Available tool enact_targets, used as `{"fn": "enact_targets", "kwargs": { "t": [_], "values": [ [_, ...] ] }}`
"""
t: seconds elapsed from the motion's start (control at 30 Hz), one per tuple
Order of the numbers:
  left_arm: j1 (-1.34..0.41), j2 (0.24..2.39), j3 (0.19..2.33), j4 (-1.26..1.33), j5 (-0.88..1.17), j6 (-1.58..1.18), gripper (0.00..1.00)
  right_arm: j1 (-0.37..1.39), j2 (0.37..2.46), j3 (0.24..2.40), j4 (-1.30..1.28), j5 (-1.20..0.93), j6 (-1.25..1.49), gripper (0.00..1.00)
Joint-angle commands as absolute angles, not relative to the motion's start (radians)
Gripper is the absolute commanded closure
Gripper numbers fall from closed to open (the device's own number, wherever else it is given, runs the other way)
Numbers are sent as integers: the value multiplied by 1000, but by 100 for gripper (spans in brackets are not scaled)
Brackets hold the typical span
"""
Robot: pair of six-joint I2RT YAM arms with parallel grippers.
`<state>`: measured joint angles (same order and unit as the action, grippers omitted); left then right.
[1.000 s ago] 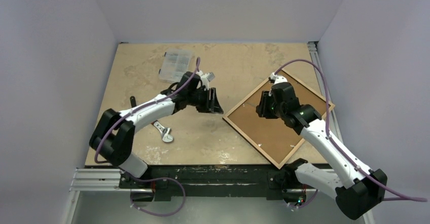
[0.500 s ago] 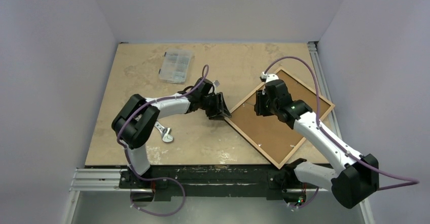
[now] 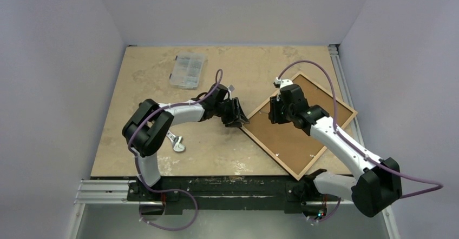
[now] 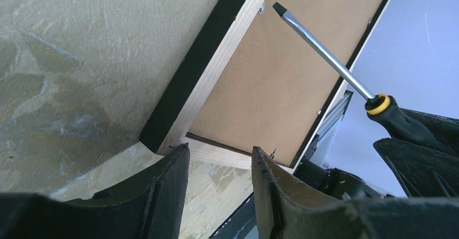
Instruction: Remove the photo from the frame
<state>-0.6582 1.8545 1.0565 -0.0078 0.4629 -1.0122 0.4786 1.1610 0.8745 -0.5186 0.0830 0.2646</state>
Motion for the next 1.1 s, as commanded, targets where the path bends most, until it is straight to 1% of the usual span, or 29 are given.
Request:
{"fn": "enact_targets", "kwargs": {
  "t": [0.0, 0.17, 0.37, 0.47, 0.5, 0.73, 0.83, 0.9, 1.07],
  "values": [
    [-667, 1865, 1063, 26, 480, -1024, 56, 493, 1168, 882, -470, 54, 255, 100],
    [-688, 1856, 1090, 95, 537, -1000, 59, 494, 1185, 881, -470, 42, 252, 100],
    [-698, 1892, 1115, 113, 538, -1022, 63, 494, 1204, 867, -458, 62, 253, 100],
    [-698, 1913, 1122, 94, 515, -1021, 67, 493, 1209, 868, -455, 70, 250, 100],
    [-699, 1919, 1124, 84, 509, -1018, 71, 494, 1210, 868, -453, 77, 251, 100],
    [-697, 1926, 1103, 2, 427, -1002, 83, 501, 1231, 881, -490, 188, 262, 100],
    [-697, 1928, 1094, -40, 403, -1009, 89, 535, 1252, 894, -517, 270, 270, 100],
    [-697, 1927, 1090, -51, 387, -1014, 91, 562, 1273, 916, -539, 316, 272, 100],
    [-695, 1922, 1089, -50, 385, -1014, 92, 578, 1278, 942, -574, 341, 308, 100]
  ]
}}
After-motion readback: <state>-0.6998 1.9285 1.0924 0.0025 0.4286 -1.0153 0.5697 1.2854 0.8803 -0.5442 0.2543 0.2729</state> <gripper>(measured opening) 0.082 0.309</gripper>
